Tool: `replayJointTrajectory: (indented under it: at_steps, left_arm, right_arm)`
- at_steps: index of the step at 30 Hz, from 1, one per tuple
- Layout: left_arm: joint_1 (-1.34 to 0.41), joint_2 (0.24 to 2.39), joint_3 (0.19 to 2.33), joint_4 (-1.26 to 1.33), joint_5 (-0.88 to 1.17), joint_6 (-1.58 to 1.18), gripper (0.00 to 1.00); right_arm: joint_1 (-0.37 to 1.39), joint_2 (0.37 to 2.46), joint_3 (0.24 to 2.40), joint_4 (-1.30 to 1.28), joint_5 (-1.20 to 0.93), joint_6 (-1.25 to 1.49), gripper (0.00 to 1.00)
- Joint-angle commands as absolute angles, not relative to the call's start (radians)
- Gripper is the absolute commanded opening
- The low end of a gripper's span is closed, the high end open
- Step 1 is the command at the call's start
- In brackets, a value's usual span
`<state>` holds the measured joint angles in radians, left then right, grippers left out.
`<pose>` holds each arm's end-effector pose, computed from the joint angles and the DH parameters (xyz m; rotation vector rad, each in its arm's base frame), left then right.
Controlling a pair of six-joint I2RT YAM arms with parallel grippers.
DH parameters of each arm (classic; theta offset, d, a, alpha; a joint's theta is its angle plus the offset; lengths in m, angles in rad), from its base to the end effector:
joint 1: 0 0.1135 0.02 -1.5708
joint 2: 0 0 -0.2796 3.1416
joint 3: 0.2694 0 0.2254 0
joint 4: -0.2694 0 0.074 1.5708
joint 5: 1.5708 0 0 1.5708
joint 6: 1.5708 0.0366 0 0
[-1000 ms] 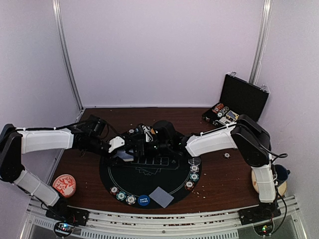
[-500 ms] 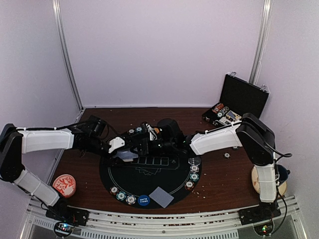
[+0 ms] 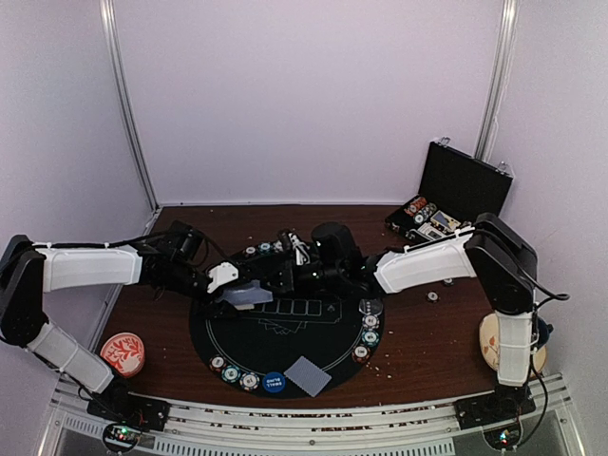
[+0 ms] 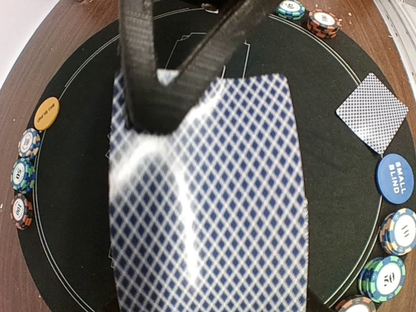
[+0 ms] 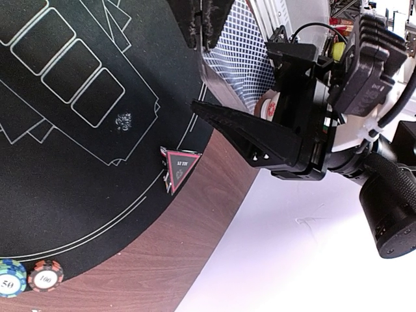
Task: Distribute texas hold em gaming equipment
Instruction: Pick up the poker card from the face-down deck piles, then distribute the poker card in the dealer area.
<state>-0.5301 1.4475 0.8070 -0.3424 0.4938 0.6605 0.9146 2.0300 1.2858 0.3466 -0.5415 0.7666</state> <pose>0.2109 -0.1437 0.2208 1.5405 1.9386 -0.5723 0.2544 0.3613 0.2203 -0.5817 2.2187 1.5345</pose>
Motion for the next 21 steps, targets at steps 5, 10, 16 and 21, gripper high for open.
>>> replayJointTrajectory:
  at_steps: [5, 10, 16, 21]
  left_arm:
    - [-0.533, 1.450, 0.807, -0.329, 0.524, 0.666, 0.11]
    - [-0.533, 1.451, 0.807, -0.330, 0.523, 0.669, 0.11]
    - [-0.533, 1.445, 0.807, -0.330, 0.527, 0.669, 0.11]
    - [-0.533, 1.444, 0.806, -0.330, 0.528, 0.670, 0.11]
  right_arm:
    - [0.847, 1.875, 1.179, 0.325, -0.489, 0.746, 0.00]
    - [0.790, 1.777, 1.112, 0.252, -0.469, 0.701, 0.00]
    - [0.694, 1.663, 1.021, 0.143, -0.451, 0.630, 0.00]
    - [0.617, 1.607, 0.964, 0.061, -0.428, 0.583, 0.00]
